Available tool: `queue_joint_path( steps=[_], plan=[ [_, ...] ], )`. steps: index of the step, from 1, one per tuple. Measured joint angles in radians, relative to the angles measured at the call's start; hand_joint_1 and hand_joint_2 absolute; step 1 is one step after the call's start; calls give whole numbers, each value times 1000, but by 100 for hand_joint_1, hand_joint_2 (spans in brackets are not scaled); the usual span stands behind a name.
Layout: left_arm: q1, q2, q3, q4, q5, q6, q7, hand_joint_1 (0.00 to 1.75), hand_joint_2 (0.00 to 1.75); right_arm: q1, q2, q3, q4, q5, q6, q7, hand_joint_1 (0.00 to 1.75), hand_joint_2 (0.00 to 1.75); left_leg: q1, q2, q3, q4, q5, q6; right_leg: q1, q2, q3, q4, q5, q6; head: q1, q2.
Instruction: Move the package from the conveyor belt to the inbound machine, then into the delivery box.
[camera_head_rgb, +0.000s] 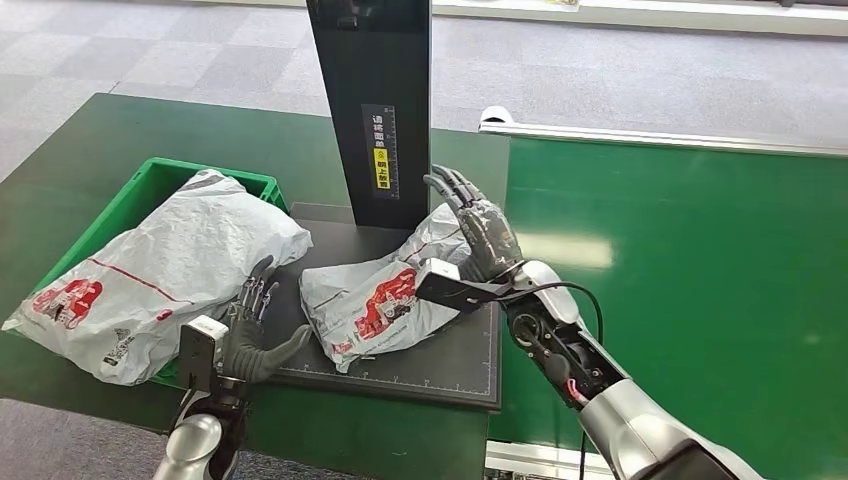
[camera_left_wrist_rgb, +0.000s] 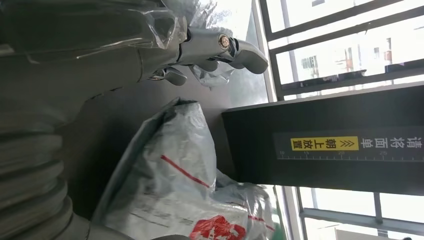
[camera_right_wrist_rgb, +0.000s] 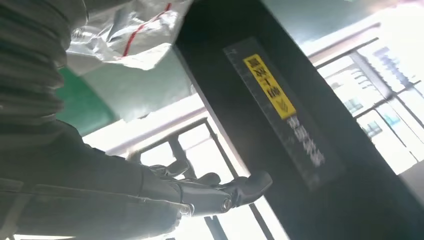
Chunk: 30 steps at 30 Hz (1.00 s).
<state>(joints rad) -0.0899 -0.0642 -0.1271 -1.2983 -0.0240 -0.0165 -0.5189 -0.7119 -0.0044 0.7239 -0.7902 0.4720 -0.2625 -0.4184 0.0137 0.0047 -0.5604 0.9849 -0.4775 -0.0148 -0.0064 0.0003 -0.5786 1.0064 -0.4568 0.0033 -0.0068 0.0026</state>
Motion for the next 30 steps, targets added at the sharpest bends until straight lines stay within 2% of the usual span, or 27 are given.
queue_joint_path(
  steps=[4, 7, 10, 16, 19, 23, 27, 30],
  plan=[
    [-9, 0, -4, 3, 0, -1, -1, 0, 175, 59, 1, -119, -91, -266, 288, -71, 0, 175, 0, 0, 0, 0, 0, 0, 0, 0, 0, 0, 0, 0, 0, 0],
    [-14, 0, -6, 8, 0, -1, -2, 0, 175, 87, 14, -194, -116, -438, 469, -85, 0, 175, 0, 0, 0, 0, 0, 0, 0, 0, 0, 0, 0, 0, 0, 0],
    [-14, 0, -6, 8, 0, 0, -2, 0, 175, 99, 25, -250, -124, -540, 535, -73, 0, 175, 0, 0, 0, 0, 0, 0, 0, 0, 0, 0, 0, 0, 0, 0],
    [-2, -1, -6, 1, -5, 6, -2, 0, 175, 111, 47, -327, -120, -709, 581, 27, 0, 175, 0, 0, -1, 0, 0, 0, 0, 0, 0, 0, 0, 0, 0, 0],
    [0, -5, -6, -8, -11, 6, 8, 0, 175, 110, 51, -343, -111, -747, 593, 38, 0, 175, 0, 0, -1, 0, 0, 0, 0, 0, -1, 0, 0, 0, 0, 0],
    [13, -21, -5, -38, -37, 4, 31, 0, 175, 123, 45, -362, -180, -662, 463, 9, 0, 0, 0, 0, -1, 0, 0, 0, 0, 0, -1, 0, 0, 0, 0, 0],
    [48, -52, -11, -96, -80, 12, 72, 0, 175, 191, 26, -416, -426, -524, 268, 20, 0, 0, -1, -1, -3, 0, 0, 0, -1, 0, -3, 0, 0, 0, 0, 0],
    [78, -68, -28, -136, -100, 17, 100, 0, 175, 277, 5, -446, -660, -423, 159, 12, 0, 0, -1, -1, -5, 0, -2, 0, -1, 0, -5, 0, -1, 1, 0, 0]
  ],
)
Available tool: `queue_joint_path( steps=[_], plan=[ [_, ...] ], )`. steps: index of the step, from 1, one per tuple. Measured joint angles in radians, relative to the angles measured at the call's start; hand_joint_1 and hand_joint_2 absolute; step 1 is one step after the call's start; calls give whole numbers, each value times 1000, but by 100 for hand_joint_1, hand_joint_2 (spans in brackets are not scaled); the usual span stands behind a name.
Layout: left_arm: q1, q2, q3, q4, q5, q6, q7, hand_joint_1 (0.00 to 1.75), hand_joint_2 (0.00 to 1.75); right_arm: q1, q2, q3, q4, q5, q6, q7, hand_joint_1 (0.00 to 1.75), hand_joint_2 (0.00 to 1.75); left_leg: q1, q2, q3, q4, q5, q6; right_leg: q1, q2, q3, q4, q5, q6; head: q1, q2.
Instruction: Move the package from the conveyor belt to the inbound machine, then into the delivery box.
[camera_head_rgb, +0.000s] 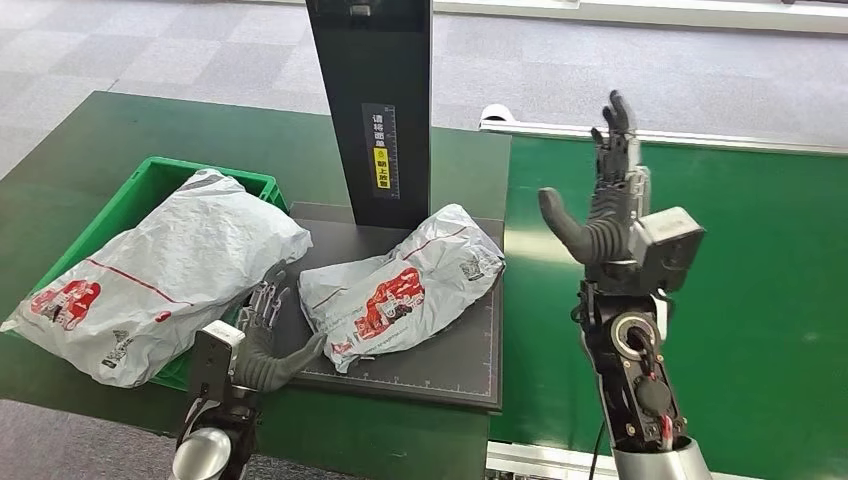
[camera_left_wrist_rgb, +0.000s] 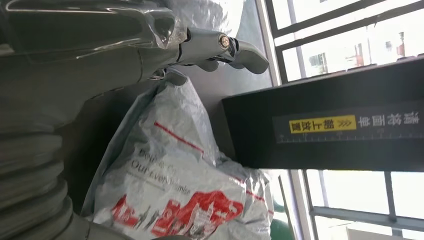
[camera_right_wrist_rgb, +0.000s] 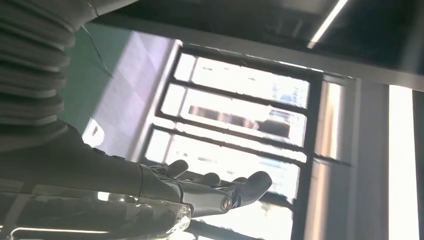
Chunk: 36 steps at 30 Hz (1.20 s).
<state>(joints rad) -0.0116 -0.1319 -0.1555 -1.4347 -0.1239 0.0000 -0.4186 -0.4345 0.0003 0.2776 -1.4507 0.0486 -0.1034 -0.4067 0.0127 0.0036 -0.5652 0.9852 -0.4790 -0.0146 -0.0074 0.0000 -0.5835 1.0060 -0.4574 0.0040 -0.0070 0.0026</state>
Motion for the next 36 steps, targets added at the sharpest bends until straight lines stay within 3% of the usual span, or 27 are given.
queue_joint_path(
  steps=[4, 9, 22, 26, 29, 33, 36],
  plan=[
    [5, -10, -29, 1, -11, 0, 4, 0, 175, 100, -38, -9, -232, 37, -91, -43, 0, 0, 0, 0, -1, 0, -1, 0, 0, 0, -1, 0, 0, 0, 0, 0],
    [-33, -21, -64, 59, -11, 2, -11, 0, 175, 156, -75, -21, -367, 12, -127, -86, 0, 0, 0, 2, 0, 0, 0, 0, 0, 1, 0, 0, 0, 0, 0, 0],
    [-62, -28, -88, 110, -11, 6, -17, 0, 175, 183, -104, -29, -430, 18, -145, -88, 0, 0, 0, 2, 0, 0, 0, 0, 0, 0, -1, 0, 0, 0, 0, 0],
    [-108, -36, -112, 162, -2, 22, -32, 0, 175, 219, -121, -35, -431, -5, -140, -126, 0, 0, 0, 0, 0, 0, 0, 1, 0, 0, 0, 0, 0, 0, 0, 0],
    [-158, -49, -138, 225, 15, 35, -46, 0, 175, 250, -142, -48, -442, 27, -196, -153, 0, 0, 0, 0, 0, 0, 0, 1, 0, 0, 0, 0, 0, 0, 0, 0],
    [-209, -53, -173, 291, 8, 75, -71, 0, 175, 288, -197, -66, -439, -91, -154, -35, 0, 175, 0, 1, 0, 0, 0, 1, -1, 0, 0, -1, 0, 0, 0, 0],
    [-289, -49, -212, 344, -148, 168, -35, 0, 175, 343, -218, -96, -384, -228, -88, 33, 0, 175, 0, -3, -1, 1, 1, 1, 0, -3, -1, -1, 0, 0, -1, 0]
  ],
)
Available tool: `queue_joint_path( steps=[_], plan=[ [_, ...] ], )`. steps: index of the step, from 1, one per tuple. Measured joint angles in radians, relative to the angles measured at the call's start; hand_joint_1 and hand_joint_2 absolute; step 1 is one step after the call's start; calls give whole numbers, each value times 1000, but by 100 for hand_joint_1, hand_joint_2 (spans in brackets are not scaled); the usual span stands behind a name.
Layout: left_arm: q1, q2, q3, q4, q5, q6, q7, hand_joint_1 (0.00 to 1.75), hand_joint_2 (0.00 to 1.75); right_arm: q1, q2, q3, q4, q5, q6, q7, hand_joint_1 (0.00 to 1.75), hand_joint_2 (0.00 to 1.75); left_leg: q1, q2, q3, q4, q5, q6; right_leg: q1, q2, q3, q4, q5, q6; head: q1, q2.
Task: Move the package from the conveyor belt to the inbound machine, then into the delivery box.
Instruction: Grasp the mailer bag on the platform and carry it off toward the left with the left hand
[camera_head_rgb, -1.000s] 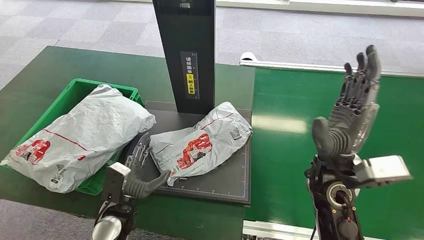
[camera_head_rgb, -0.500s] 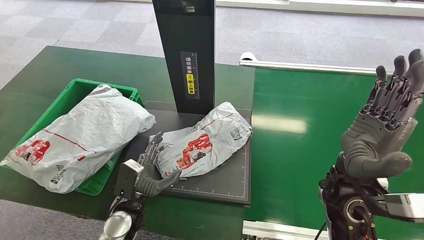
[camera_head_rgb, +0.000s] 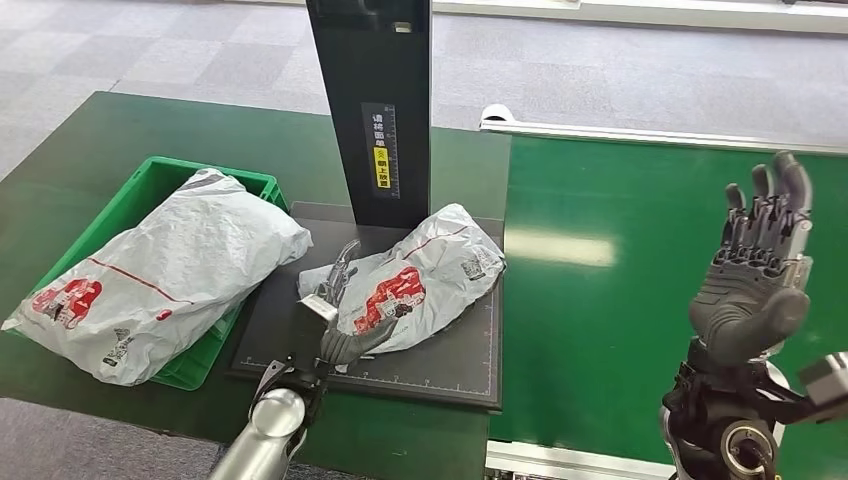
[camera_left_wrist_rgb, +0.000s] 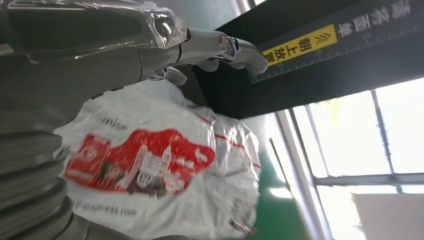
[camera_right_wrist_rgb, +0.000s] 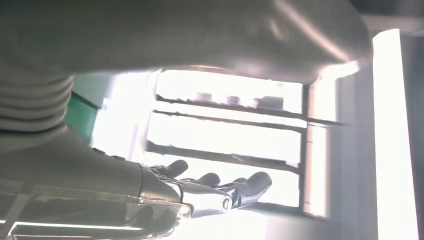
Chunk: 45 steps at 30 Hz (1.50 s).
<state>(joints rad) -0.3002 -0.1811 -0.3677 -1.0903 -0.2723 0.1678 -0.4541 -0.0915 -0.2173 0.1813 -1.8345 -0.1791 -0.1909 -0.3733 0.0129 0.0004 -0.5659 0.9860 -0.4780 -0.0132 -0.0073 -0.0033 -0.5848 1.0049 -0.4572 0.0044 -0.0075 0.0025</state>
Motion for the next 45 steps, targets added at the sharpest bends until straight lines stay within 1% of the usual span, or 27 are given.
queue_joint_path(
  steps=[1, 3, 5, 7, 10, 12, 16, 27, 29, 33, 35, 37, 38, 39, 41, 42, 43, 45],
  plan=[
    [-56, 2, -26, 30, -112, 35, 45, 0, 175, 37, -1, -19, 35, -18, 35, -1, 0, 175, 0, -4, -2, 0, 1, 1, 0, -5, 1, 0, 0, 0, 1, 0],
    [-187, 6, -87, 97, -374, 87, 157, 0, 175, 119, 13, -64, 106, -6, 105, -27, 0, 175, 0, -12, -5, 0, 3, 2, 0, -13, 2, 0, 0, 0, 2, 0],
    [-282, 4, -136, 157, -582, 115, 263, 0, 175, 163, 45, -101, 150, 39, 143, -29, 0, 175, 0, -10, -6, -1, 4, 2, 0, -11, 1, 1, 0, 0, 1, 0],
    [-339, -4, -170, 215, -703, 130, 341, 0, 175, 169, 73, -129, 183, 72, 151, 3, 0, 175, 0, -3, -5, -1, 3, 2, 0, -5, 0, 1, 1, 0, 1, 0],
    [-388, -22, -198, 293, -813, 130, 416, 0, 175, 163, 103, -163, 234, 107, 142, 32, 0, 175, -1, -1, -4, -1, 3, 2, -1, -3, -1, 1, 1, 0, 2, 0],
    [-402, -30, -207, 336, -857, 126, 445, 0, 175, 160, 121, -181, 259, 122, 142, 36, 0, 175, -1, -1, -5, -1, 3, 2, -1, -3, -2, 1, 1, 0, 2, 0],
    [-412, -37, -217, 390, -878, 126, 455, 0, 175, 159, 144, -204, 290, 129, 146, 37, 0, 175, -1, -1, -5, -1, 3, 2, -1, -3, -2, 1, 1, 0, 2, 0],
    [-427, -42, -223, 437, -889, 123, 464, 0, 175, 159, 165, -222, 322, 133, 148, 37, 0, 175, -1, -1, -5, -1, 3, 2, -1, -3, -2, 1, 1, 0, 2, 0],
    [-428, -42, -225, 443, -927, 109, 497, 0, 175, 158, 168, -225, 325, 146, 151, 37, 0, 175, -1, -1, -5, -1, 3, 2, -1, -3, -2, 1, 1, 0, 2, 0],
    [-428, -42, -230, 473, -1050, 45, 614, 0, 175, 136, 178, -226, 341, 185, 157, 40, 0, 175, -1, -1, -6, -1, 3, 2, -1, -2, -2, 1, 1, 0, 2, 0],
    [-429, -42, -228, 495, -1083, 0, 645, 0, 175, 110, 181, -226, 361, 193, 161, 40, 0, 175, 0, -1, -5, -1, 3, 2, 0, -2, -2, 1, 1, 0, 2, 0],
    [-432, -42, -218, 517, -1095, -54, 649, 0, 175, 78, 183, -225, 389, 197, 165, 39, 0, 175, 0, -1, -5, -1, 3, 2, 0, -2, -2, 1, 1, 0, 2, 0],
    [-436, -43, -212, 526, -1097, -80, 646, 5, 175, 61, 183, -225, 405, 198, 167, 39, 0, 175, 0, -1, -4, -1, 3, 2, 0, -2, -1, 1, 2, 0, 2, 0],
    [-440, -43, -204, 534, -1096, -104, 640, 45, 175, 45, 184, -225, 420, 200, 167, 38, 0, 175, 0, -1, -4, -1, 3, 2, 0, -2, 0, 1, 2, 0, 2, 0],
    [-445, -43, -186, 542, -1083, -138, 621, 130, 175, 16, 185, -224, 447, 204, 168, 37, 0, 175, 0, -1, -3, -1, 3, 2, 0, -2, 1, 1, 1, 0, 2, 0],
    [-442, -43, -176, 542, -1073, -155, 604, 169, 175, 4, 186, -224, 460, 207, 168, 37, 0, 175, 0, -1, -2, -1, 3, 2, 0, -2, 2, 1, 1, 0, 2, 0],
    [-436, -40, -167, 536, -1061, -173, 582, 173, 175, -7, 187, -222, 471, 211, 168, 37, 0, 175, 0, -1, -1, -1, 3, 2, 0, -2, 3, 1, 1, 0, 2, 0],
    [-416, -31, -153, 509, -1042, -209, 537, 175, 175, -25, 189, -218, 489, 222, 169, 39, 0, 175, 0, -1, 0, -1, 3, 2, 0, -2, 4, 1, 1, 0, 2, 0]
  ],
)
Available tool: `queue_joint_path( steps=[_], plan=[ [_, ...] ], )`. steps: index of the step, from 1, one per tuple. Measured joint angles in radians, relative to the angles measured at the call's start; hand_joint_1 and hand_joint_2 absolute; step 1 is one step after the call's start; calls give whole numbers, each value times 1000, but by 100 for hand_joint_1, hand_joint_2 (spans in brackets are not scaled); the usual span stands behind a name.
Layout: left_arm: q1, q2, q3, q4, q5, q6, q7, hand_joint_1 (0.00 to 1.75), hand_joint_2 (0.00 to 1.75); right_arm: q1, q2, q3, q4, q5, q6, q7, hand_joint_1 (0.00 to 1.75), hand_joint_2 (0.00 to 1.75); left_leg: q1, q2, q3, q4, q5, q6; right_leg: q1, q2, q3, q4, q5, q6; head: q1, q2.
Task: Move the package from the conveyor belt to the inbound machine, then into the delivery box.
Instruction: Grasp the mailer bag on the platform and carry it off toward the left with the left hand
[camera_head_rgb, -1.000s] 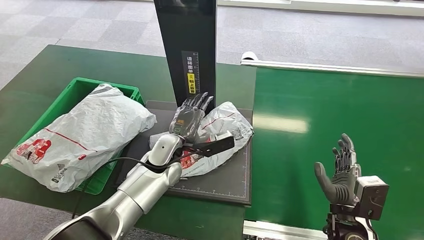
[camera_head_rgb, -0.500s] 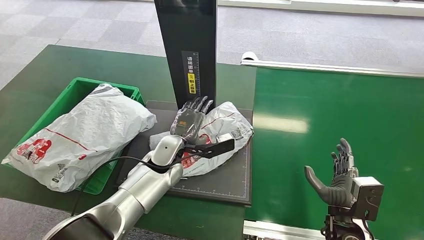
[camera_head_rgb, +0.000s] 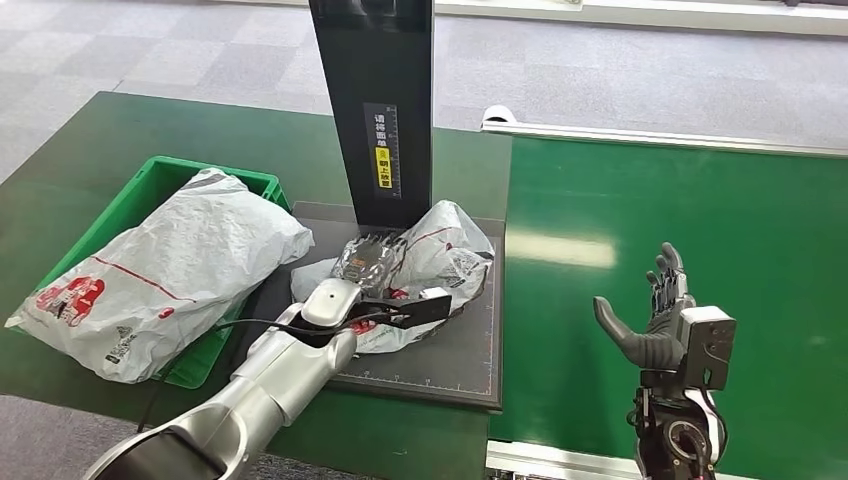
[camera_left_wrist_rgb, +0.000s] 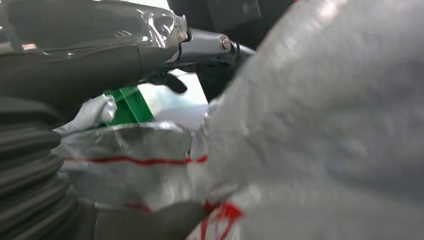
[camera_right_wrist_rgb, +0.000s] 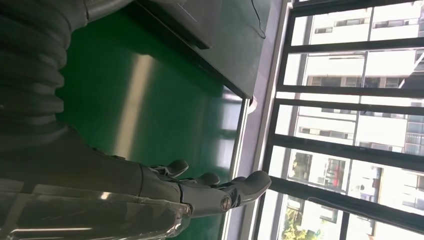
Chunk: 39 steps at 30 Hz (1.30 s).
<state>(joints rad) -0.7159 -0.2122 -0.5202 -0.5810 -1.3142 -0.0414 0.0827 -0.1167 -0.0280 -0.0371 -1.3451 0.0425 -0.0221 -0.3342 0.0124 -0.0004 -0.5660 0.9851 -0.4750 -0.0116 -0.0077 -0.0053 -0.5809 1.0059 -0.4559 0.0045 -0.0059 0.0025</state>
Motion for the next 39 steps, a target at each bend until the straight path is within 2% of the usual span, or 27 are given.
queue_joint_path(
  steps=[9, 19, 28, 31, 33, 36, 39],
  plan=[
    [105, 51, 6, -169, 10, -71, -36, 175, 175, 25, 21, 4, -1, 23, -9, 19, 0, 175, 0, 0, 1, 0, 0, 0, 0, 0, 1, 0, 0, 0, 0, 0],
    [130, 72, 3, -214, 30, -98, -53, 175, 175, 26, 42, 3, -13, 35, -6, 39, 0, 175, 0, 0, 1, 0, 0, 0, 0, 0, 1, 0, 0, 0, 0, 0],
    [138, 95, -5, -221, 80, -98, -122, 175, 175, 33, 51, 1, -21, 38, -3, 41, 0, 175, 0, 0, 2, 0, 0, 0, 0, 0, 1, 0, 0, 0, 0, 0],
    [168, 118, -4, -254, 134, -47, -214, 175, 175, 51, 53, 1, -42, 41, 2, 47, 0, 175, 0, 0, 2, 0, 0, 0, 0, 0, 1, 0, 0, 0, 0, 0],
    [212, 136, -2, -309, 190, 28, -285, 175, 175, 69, 53, 1, -61, 41, 8, 49, 0, 175, 0, 0, 1, 0, 0, 0, 0, 0, 0, 0, 0, 0, 0, 0],
    [296, 160, 33, -437, 243, 235, -291, 175, 175, 113, 55, -5, -105, 36, 15, 49, 0, 175, 0, 0, -3, 0, 0, 0, 0, 0, -3, 0, 0, 0, 0, 0],
    [367, 188, 130, -604, 232, 435, -279, 175, 175, 157, 59, -10, -145, 28, 22, 45, 0, 175, 0, 2, -5, 0, -1, -1, 0, 1, -6, 0, 0, 0, 0, 0]
  ],
)
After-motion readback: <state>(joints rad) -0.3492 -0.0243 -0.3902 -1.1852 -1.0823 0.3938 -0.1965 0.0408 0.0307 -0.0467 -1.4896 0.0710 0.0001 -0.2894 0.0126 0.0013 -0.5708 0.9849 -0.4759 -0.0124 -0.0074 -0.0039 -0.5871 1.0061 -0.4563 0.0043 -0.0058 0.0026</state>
